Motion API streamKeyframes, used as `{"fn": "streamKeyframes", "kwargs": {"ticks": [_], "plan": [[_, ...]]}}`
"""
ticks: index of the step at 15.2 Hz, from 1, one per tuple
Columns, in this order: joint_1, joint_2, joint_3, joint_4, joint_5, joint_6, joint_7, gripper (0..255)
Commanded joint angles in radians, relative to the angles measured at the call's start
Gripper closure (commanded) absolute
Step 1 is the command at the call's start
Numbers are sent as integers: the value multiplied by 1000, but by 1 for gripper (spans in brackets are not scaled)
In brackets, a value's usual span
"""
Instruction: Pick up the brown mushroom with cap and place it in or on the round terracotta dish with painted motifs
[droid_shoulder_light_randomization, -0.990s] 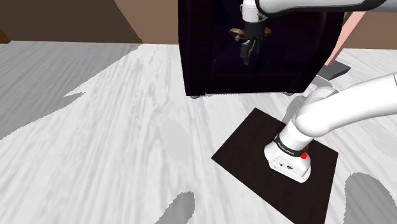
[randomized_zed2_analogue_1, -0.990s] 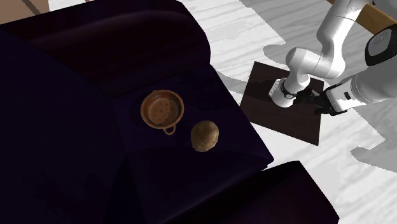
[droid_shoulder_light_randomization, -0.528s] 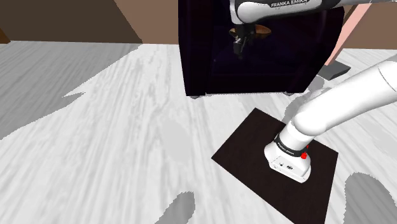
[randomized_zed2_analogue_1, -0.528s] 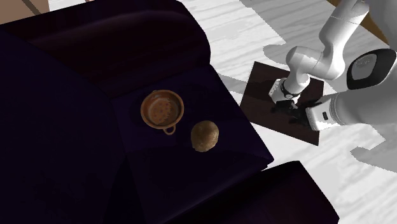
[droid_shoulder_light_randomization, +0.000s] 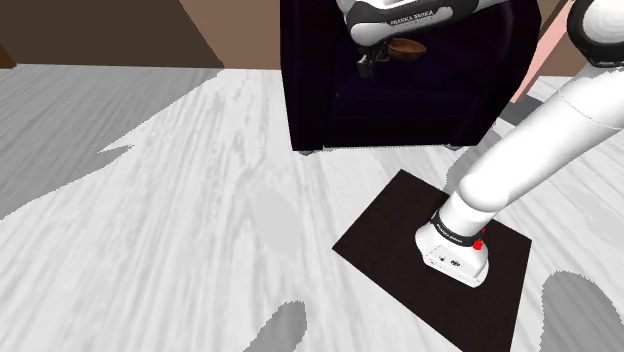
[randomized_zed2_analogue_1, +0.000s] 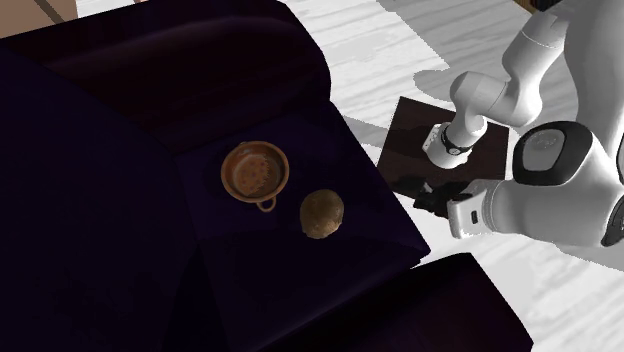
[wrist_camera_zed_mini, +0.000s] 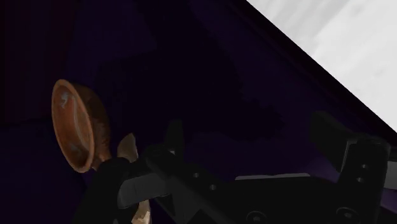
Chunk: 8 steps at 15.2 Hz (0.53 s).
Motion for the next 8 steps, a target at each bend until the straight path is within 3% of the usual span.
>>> {"fn": "streamKeyframes", "kwargs": {"ticks": [1, 8], "plan": [[-13, 68, 0, 57, -66, 0, 11, 0], [-35, 296, -17, 278, -279, -28, 33, 0]]}}
